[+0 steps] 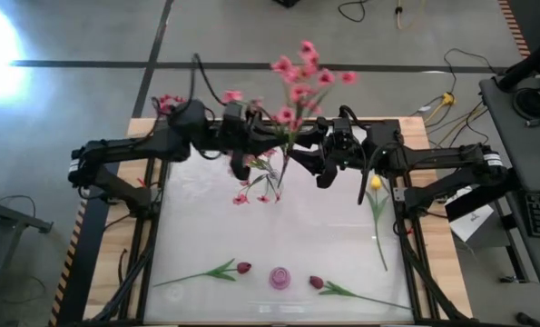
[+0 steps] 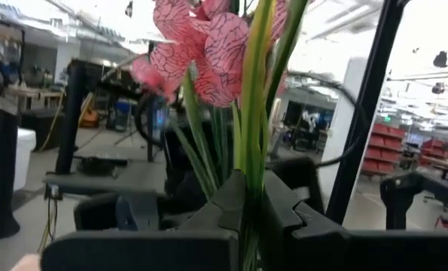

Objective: Sort flowers into vase by color
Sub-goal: Put the pink flower into the transparent vase

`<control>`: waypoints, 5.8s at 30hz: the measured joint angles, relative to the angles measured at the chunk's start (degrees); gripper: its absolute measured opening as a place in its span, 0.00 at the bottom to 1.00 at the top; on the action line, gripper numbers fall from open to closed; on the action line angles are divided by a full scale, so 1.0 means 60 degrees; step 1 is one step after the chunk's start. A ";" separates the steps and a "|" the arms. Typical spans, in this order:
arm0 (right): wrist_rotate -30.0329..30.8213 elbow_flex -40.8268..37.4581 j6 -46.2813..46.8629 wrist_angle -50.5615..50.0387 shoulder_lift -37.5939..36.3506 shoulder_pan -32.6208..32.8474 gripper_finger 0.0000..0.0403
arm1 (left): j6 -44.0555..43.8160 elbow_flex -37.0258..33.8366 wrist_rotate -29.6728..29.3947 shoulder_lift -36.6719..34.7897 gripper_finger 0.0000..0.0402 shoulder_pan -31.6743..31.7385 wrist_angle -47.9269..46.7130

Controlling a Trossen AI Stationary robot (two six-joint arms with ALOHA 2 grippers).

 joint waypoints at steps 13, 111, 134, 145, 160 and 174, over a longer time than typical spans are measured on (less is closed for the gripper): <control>-0.0230 -0.0007 -0.0076 -0.0547 -0.0015 0.0000 0.18 | -0.0052 0.0000 -0.0215 0.0194 0.12 0.0023 -0.0130; 0.2106 -0.1420 -0.2083 -0.1054 0.2495 -0.0834 0.03 | -0.5521 -0.7373 -0.1643 -0.3885 0.40 -0.3984 -0.7644; 0.1814 -0.2033 -0.2199 -0.1593 0.1909 -0.0510 0.31 | -0.5346 -0.7361 -0.2565 -0.3890 0.40 -0.3984 -0.7647; 0.1555 -0.1452 -0.1654 -0.4298 0.1402 -0.0378 0.51 | -0.5083 -0.7327 -0.2641 -0.3900 0.40 -0.3973 -0.7782; 0.0852 -0.1388 -0.1060 -0.3107 0.1654 -0.1180 0.41 | -0.5157 -0.7326 -0.2630 -0.3900 0.40 -0.3973 -0.7873; 0.0313 -0.1388 -0.1235 -0.2488 0.2180 -0.1253 0.12 | -0.5252 -0.7322 -0.2626 -0.3900 0.40 -0.3973 -0.7846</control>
